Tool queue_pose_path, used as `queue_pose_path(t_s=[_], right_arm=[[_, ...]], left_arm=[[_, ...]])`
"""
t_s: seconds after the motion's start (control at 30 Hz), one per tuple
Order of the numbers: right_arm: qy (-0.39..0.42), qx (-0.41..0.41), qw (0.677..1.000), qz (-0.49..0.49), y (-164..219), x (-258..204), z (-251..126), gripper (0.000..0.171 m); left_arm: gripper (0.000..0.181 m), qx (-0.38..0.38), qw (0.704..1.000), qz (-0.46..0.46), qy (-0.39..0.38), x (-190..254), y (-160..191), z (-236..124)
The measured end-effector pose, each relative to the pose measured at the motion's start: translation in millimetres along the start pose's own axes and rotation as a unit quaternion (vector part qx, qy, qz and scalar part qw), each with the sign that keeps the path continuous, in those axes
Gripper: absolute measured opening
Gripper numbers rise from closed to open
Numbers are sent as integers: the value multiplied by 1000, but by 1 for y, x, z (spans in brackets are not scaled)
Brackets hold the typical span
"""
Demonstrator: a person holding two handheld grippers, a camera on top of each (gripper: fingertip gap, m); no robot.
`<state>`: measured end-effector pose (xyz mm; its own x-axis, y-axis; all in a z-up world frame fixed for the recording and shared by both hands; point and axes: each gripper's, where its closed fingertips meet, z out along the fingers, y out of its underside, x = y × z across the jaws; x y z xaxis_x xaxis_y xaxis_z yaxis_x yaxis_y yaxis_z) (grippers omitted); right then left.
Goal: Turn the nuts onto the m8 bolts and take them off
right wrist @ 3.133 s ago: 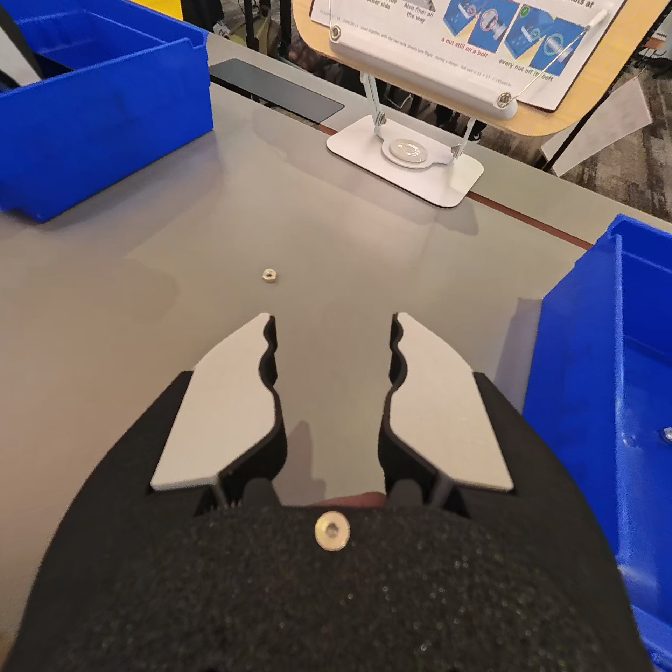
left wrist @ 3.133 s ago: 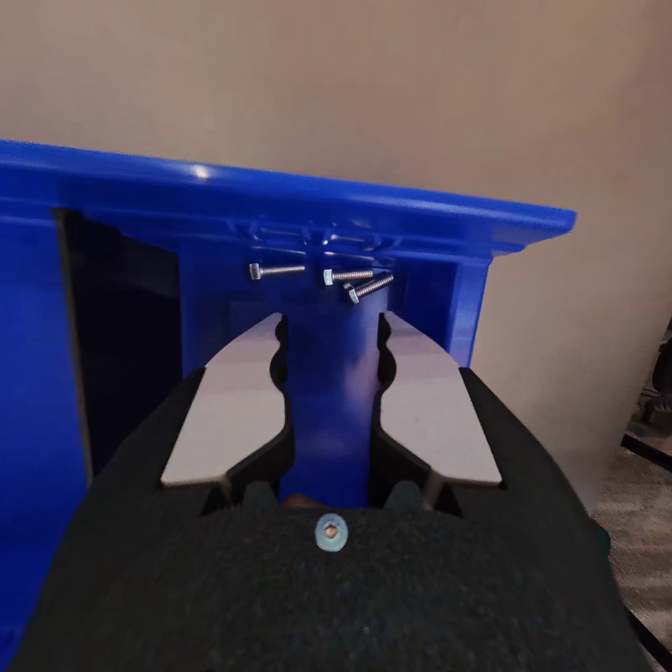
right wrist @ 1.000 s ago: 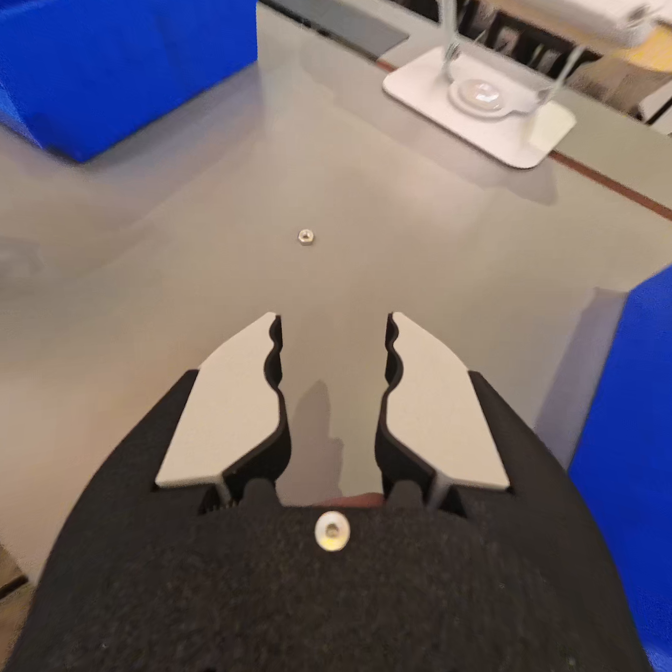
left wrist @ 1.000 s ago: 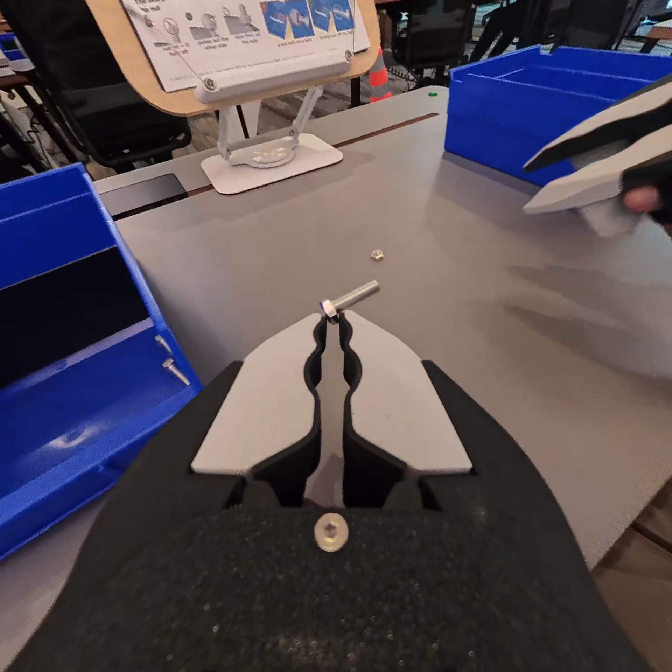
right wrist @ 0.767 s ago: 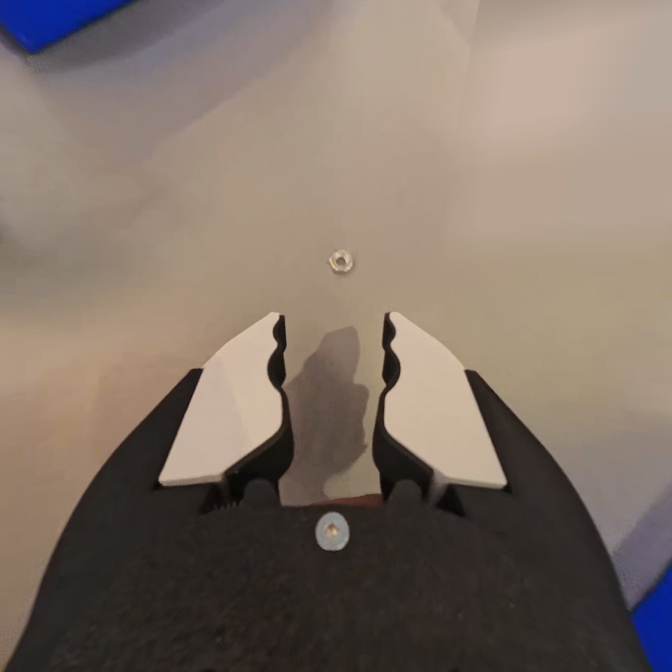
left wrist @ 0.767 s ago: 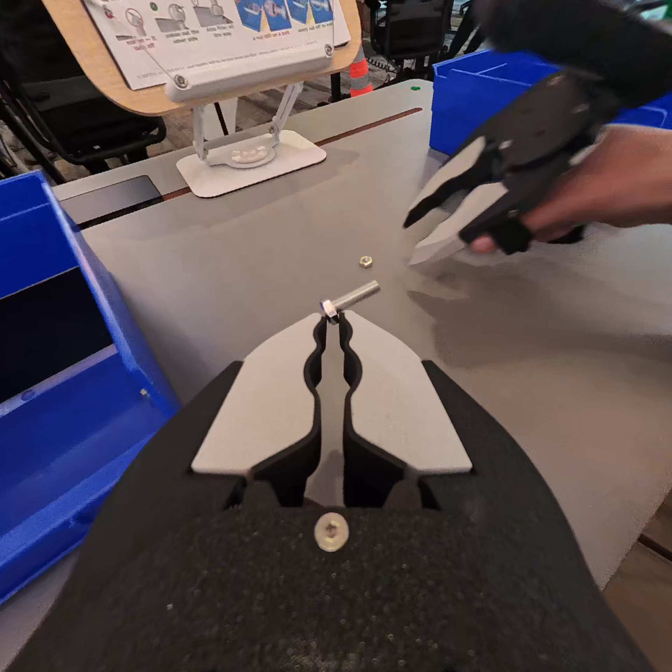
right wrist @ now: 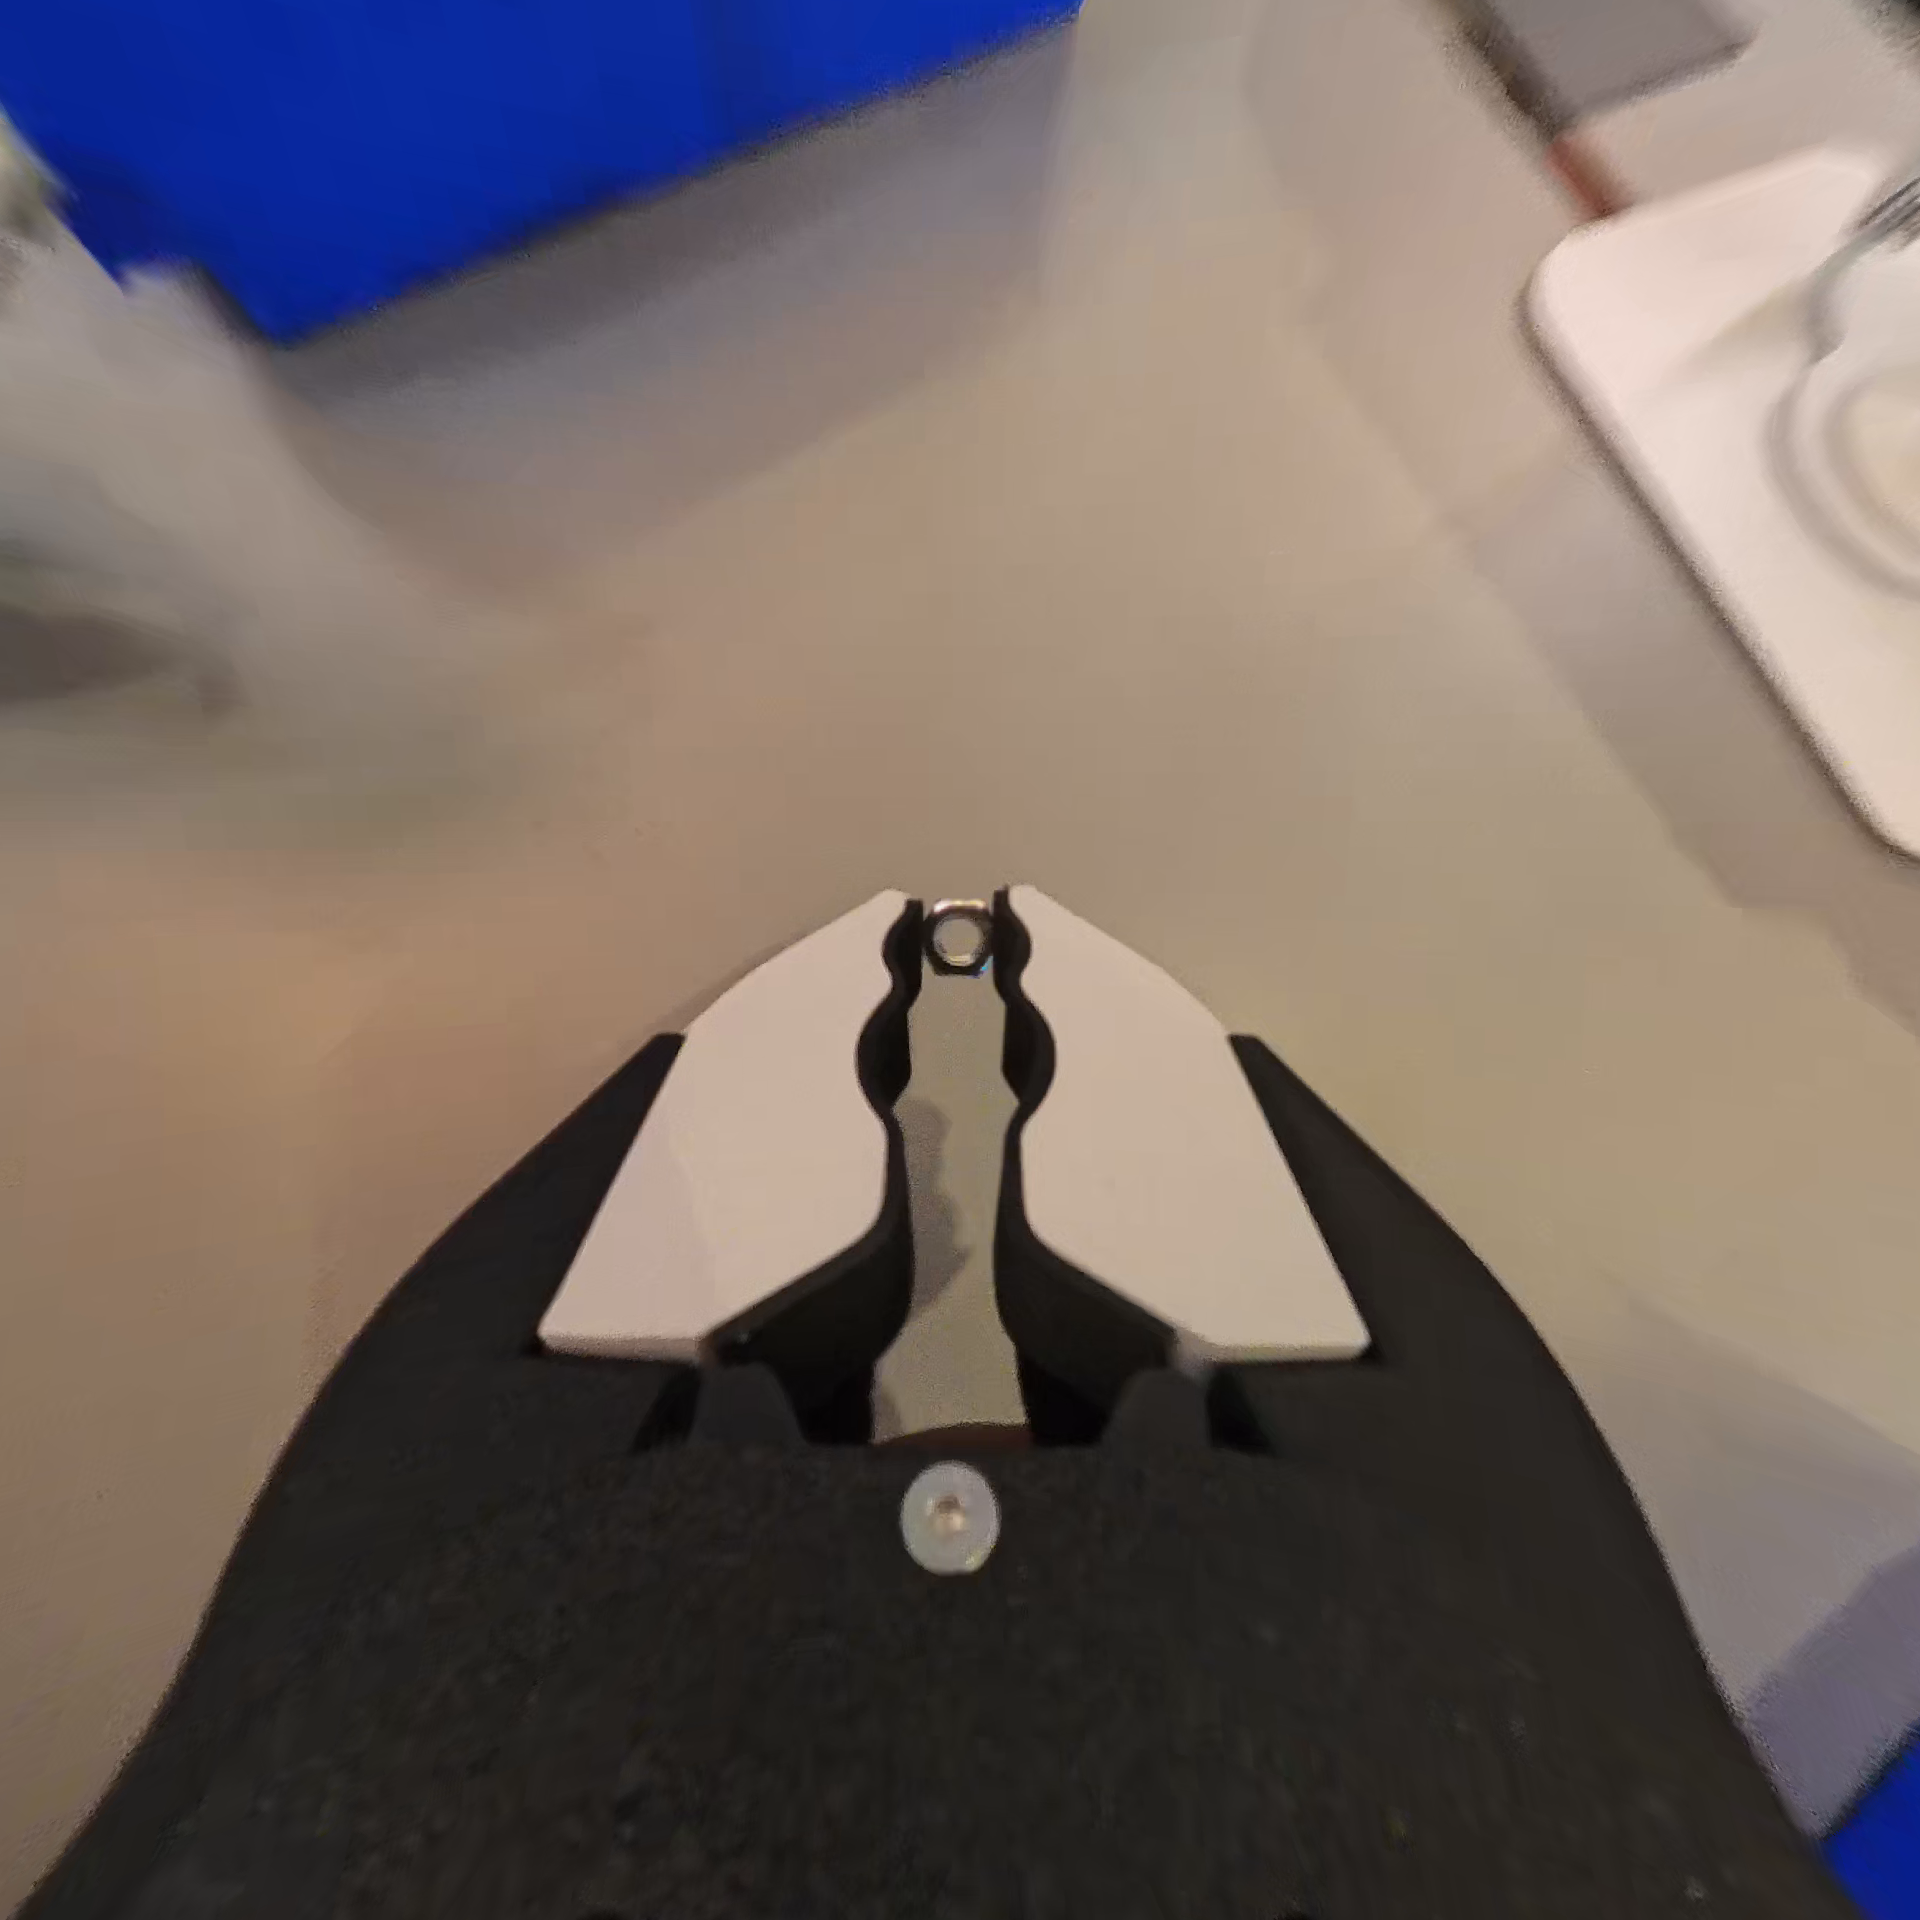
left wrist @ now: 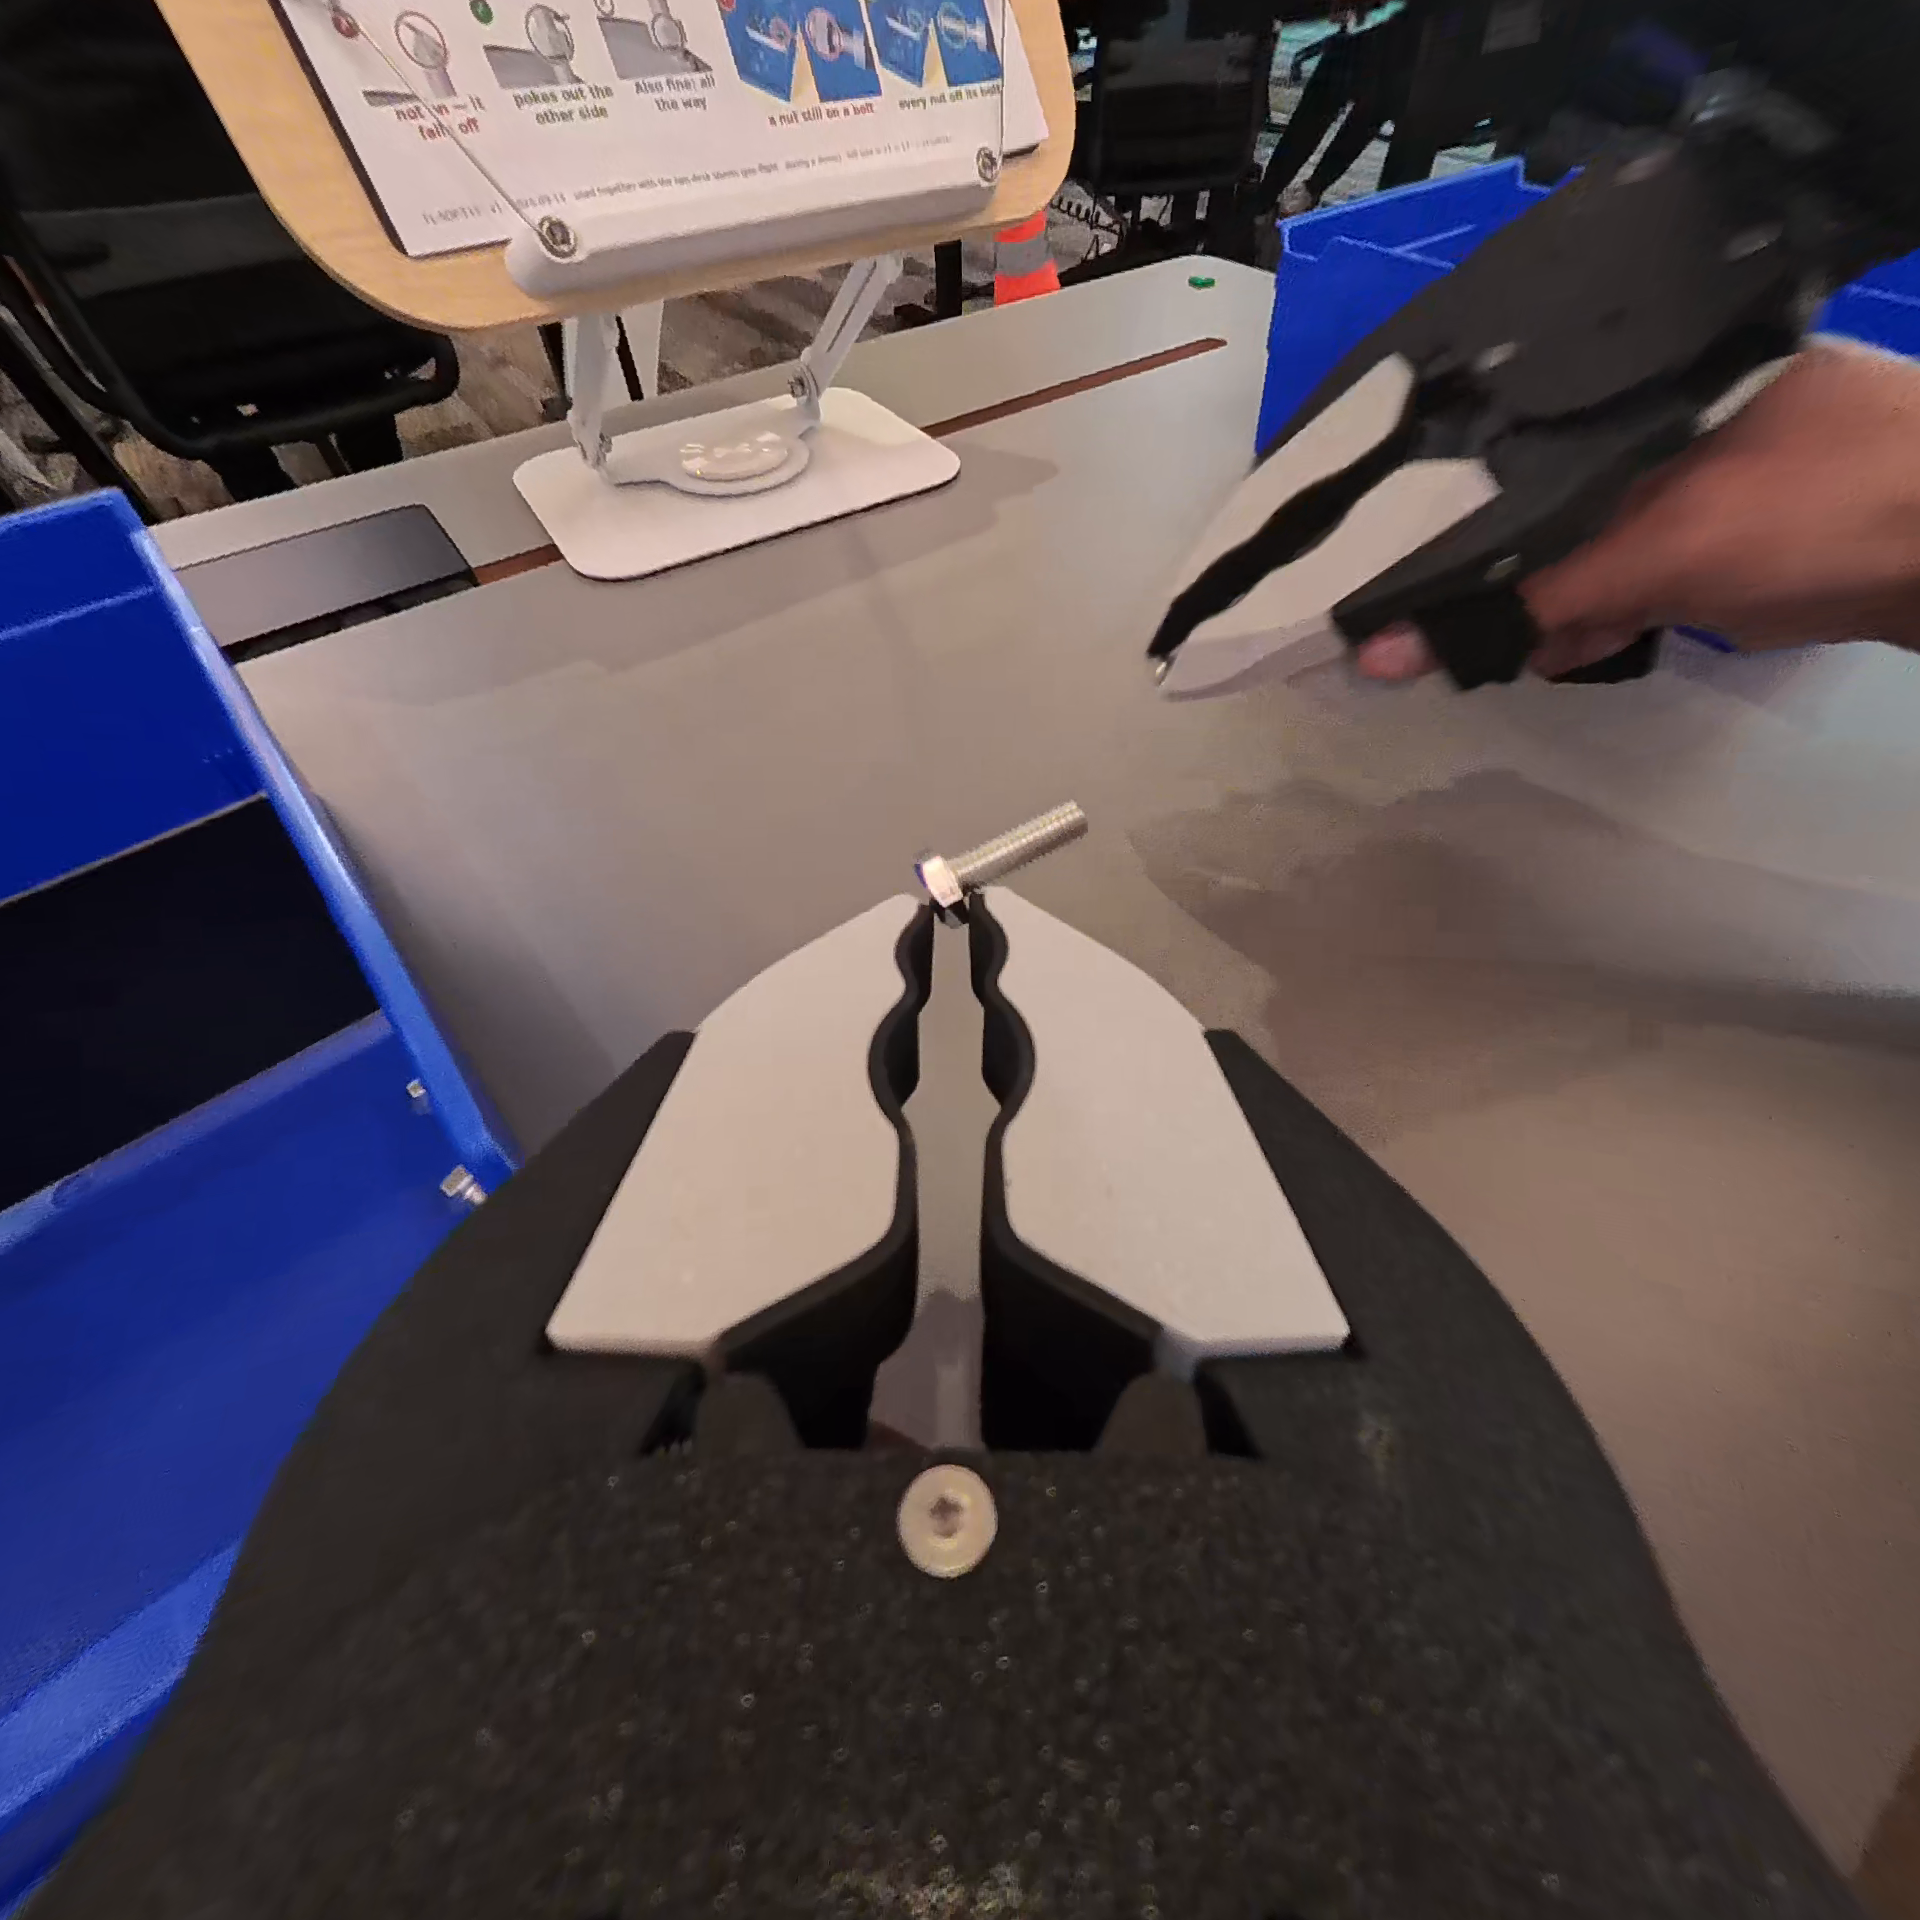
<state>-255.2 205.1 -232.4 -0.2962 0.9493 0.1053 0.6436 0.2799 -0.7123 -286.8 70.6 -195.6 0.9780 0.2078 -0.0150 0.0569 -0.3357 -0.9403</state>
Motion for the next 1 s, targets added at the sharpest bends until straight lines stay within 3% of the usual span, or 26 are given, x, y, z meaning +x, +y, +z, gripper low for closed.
queue_pose_path(t_s=[0.23,0.37,0.6,1.0], right_arm=[[68,135,987,52,-7,-24,-74,12],[84,126,985,78,17,-36,-80,12],[96,133,980,114,47,-39,-94,12],[101,138,978,117,58,-32,-109,11]], left_arm=[[6,9,1000,14,-5,9,-8,0],[6,-26,999,24,-2,19,5,5],[6,-188,979,74,38,41,57,31],[6,-268,959,88,27,51,72,45]])
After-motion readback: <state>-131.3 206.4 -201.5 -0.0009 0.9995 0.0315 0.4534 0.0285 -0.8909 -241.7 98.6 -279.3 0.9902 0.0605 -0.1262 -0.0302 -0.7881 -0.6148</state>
